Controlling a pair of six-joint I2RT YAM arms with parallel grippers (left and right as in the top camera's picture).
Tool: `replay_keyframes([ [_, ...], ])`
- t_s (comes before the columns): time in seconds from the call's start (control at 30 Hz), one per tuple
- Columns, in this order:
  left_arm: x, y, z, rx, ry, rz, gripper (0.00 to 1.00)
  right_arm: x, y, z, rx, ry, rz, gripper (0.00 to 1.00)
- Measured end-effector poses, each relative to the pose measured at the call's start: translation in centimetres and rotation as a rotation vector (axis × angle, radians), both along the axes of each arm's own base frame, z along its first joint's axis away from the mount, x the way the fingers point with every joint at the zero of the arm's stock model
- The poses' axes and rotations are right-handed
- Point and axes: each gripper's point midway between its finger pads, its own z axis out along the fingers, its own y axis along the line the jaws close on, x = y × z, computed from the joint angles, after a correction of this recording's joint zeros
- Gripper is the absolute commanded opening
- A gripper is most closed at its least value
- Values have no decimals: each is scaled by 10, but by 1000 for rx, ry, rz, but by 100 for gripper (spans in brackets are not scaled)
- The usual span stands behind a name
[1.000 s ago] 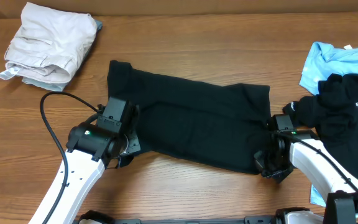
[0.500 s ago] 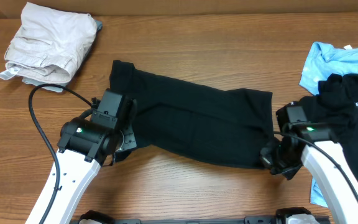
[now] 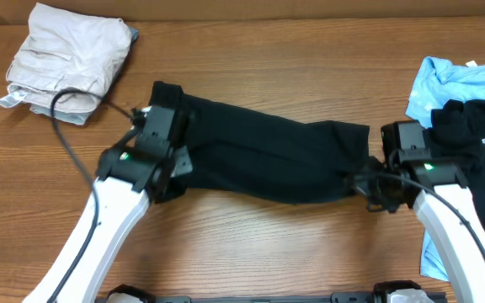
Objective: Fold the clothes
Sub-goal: 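Grasp the bottom hem and fold it up toward the collar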
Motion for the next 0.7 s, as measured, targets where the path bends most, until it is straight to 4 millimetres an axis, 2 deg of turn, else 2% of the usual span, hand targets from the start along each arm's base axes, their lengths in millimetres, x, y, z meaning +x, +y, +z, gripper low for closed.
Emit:
replay_keyframes([
  [0.2,47,-5,-31,58,-43,21,4,52,1,-24,-22,-86,31,4],
  [0.3,67,-7,-45,73,-71,31,5,67,1,-40,-30,-93,42,4],
  [0.43,83,-9,-67,96,-75,41,8,80,2,-58,-37,-91,57,5],
  [0.47,86,-9,-71,102,-76,43,17,84,2,-61,-41,-100,61,9],
  [0.53,91,-8,-81,123,-71,41,50,91,1,-63,-52,-121,67,21],
  [0.6,93,-7,-87,138,-64,41,95,95,0,-63,-58,-134,74,34],
  [0.63,92,-6,-90,147,-57,38,100,95,0,-62,-58,-136,82,37],
  [0.7,92,-4,-91,159,-53,33,100,94,-2,-58,-57,-124,98,39],
])
